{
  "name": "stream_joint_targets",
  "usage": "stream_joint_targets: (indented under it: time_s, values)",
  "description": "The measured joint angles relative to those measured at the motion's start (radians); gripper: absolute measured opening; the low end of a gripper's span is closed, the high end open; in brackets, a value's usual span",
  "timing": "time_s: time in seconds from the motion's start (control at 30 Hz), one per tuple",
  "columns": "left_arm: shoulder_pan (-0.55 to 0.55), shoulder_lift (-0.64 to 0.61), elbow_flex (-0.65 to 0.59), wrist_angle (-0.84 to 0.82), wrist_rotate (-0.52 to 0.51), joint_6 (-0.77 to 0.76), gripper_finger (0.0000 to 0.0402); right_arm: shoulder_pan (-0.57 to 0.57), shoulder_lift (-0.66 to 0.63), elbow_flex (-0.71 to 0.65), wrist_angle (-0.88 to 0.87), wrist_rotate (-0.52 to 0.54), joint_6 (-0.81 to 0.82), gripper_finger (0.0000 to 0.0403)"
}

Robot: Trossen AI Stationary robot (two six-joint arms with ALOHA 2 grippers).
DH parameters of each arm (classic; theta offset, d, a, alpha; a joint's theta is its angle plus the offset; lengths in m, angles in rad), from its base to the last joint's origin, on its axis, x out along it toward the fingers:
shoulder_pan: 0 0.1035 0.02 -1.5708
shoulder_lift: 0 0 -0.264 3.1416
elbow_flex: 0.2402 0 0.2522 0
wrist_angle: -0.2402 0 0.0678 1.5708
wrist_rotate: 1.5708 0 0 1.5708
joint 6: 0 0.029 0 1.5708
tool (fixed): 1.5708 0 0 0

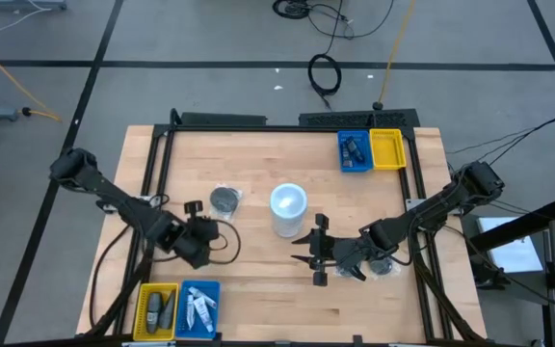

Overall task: Pick & Place Travel size toiletries
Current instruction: Put the black hairbrush into the top yellow bin

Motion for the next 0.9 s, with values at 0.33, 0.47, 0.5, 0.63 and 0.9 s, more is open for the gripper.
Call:
stream_joint_targets:
  time_s: [0.33, 0.47, 0.5, 0.63, 0.9]
  values:
    - [0.159, 0.000, -0.115, 0.052, 0.062, 0.080, 0.0118, 0.000, 0.000, -0.001, 0.000, 0.000, 0.000, 0.0155]
    - [0.199, 0.000, -0.155, 0.116, 0.061, 0.141, 0.0131, 0.000, 0.000, -0.001, 0.000, 0.000, -0.001, 0.0155]
    - [0.208, 0.000, -0.161, 0.136, 0.059, 0.156, 0.0139, 0.000, 0.000, -0.002, 0.001, 0.000, -0.001, 0.0155]
    - [0.240, 0.000, -0.181, 0.190, 0.055, 0.199, 0.0182, 0.000, 0.000, -0.029, 0.018, 0.001, -0.001, 0.0155]
    - [0.295, 0.000, -0.215, 0.211, 0.051, 0.342, 0.0235, -0.003, 0.000, -0.040, 0.048, 0.002, -0.004, 0.0155]
